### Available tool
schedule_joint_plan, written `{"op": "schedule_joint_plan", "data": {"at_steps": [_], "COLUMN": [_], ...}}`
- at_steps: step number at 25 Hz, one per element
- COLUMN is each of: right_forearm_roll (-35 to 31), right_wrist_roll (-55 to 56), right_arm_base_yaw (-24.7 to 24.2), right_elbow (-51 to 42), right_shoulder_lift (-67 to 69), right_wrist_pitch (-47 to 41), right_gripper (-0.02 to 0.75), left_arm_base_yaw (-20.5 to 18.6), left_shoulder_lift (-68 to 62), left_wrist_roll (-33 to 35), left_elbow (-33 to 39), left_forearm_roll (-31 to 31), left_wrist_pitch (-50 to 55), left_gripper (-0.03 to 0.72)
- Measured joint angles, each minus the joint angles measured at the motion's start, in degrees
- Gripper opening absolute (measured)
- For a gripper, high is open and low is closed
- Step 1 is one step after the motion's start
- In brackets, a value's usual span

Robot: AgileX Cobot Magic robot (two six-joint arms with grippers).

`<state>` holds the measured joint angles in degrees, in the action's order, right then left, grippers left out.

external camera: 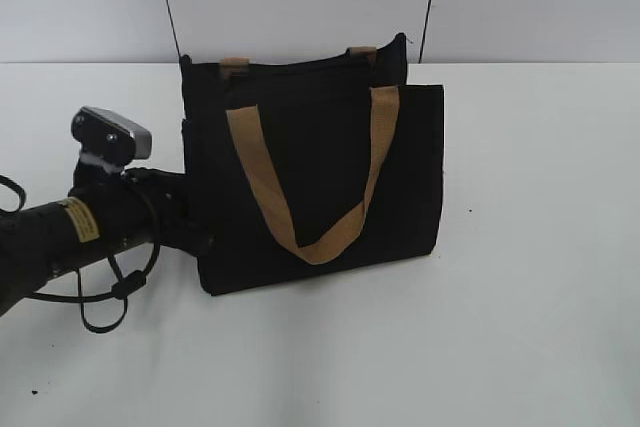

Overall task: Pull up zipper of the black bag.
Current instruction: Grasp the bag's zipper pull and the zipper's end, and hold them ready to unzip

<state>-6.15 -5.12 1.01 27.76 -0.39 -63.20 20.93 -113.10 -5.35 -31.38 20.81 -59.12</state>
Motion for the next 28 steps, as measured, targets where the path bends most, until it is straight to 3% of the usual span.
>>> {"op": "schedule_joint_plan", "data": {"at_steps": [4, 7, 16, 28], "right_forearm_roll": [0.0, 0.0, 0.0, -3.3], "right_wrist_roll": [0.0, 0.0, 0.0, -1.1], "right_arm_base_yaw": [0.0, 0.0, 0.0, 0.0], "right_elbow": [0.0, 0.0, 0.0, 0.2], "right_shoulder_lift": [0.0, 0.0, 0.0, 4.3], "right_wrist_pitch": [0.0, 0.0, 0.0, 0.6], "right_gripper": [0.485, 0.485, 0.485, 0.485], "left_arm_base_yaw": [0.1, 0.1, 0.1, 0.1], "left_shoulder_lift": [8.0, 15.8, 34.7, 40.4], "left_wrist_roll": [0.0, 0.0, -0.2, -1.9], "left_elbow": [3.4, 3.8, 4.0, 1.2], "left_forearm_roll": [-6.8, -8.2, -5.9, 0.2], "left_wrist_pitch": [3.6, 9.8, 24.6, 30.1], "left_gripper": [0.035, 0.035, 0.034, 0.034]}}
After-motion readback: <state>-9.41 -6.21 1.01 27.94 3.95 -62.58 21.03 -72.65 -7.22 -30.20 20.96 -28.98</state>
